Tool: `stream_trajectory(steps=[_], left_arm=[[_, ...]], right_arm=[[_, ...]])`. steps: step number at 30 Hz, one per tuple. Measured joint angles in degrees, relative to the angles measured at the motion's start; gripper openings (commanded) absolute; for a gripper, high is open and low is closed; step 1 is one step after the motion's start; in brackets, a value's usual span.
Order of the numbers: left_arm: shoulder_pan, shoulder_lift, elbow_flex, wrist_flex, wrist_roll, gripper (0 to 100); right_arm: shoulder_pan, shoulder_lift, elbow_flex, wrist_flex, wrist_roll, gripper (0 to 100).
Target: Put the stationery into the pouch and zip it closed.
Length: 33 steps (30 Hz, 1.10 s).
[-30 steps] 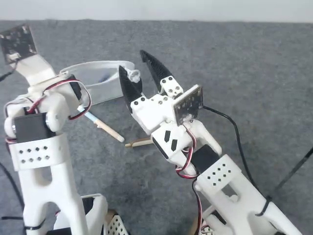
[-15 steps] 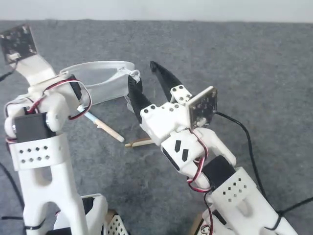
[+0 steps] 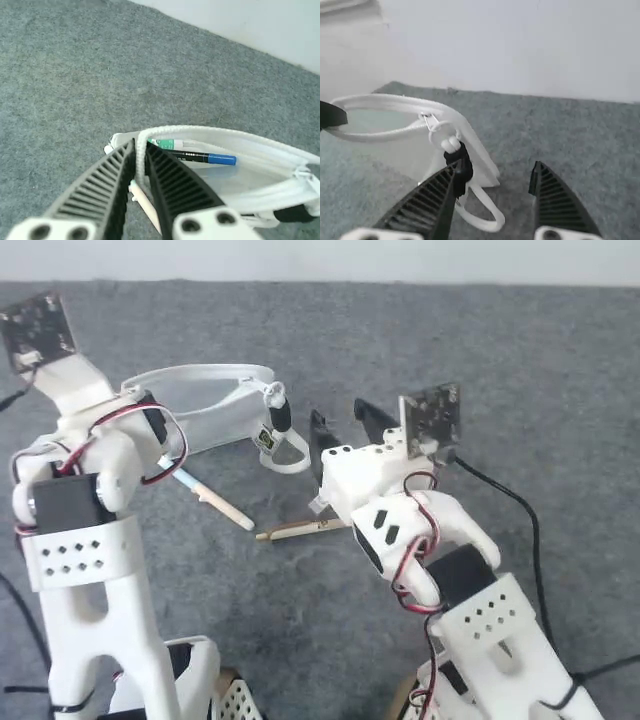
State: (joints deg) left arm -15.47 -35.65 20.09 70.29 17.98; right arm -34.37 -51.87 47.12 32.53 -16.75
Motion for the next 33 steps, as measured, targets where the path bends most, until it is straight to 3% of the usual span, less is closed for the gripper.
stream_trajectory(steps=[8,13,22,33], left_arm=[[-1.23,-0.09,0.18,-0.62,0.00,1],[-2.64,-0.09,0.18,-0.62,0.00,1],[-2.73,-0.09,0.26,-0.62,0.00,1],[-2.73,-0.09,0.26,-0.62,0.00,1]], right_arm=[[0.00,12.57,-6.15,15.21,-9.32,20.1],[0.00,23.38,-9.58,16.26,-10.64,14.7],[0.00,40.88,-15.82,16.26,-12.40,15.4],[3.69,57.49,-29.36,25.49,-17.14,15.5]])
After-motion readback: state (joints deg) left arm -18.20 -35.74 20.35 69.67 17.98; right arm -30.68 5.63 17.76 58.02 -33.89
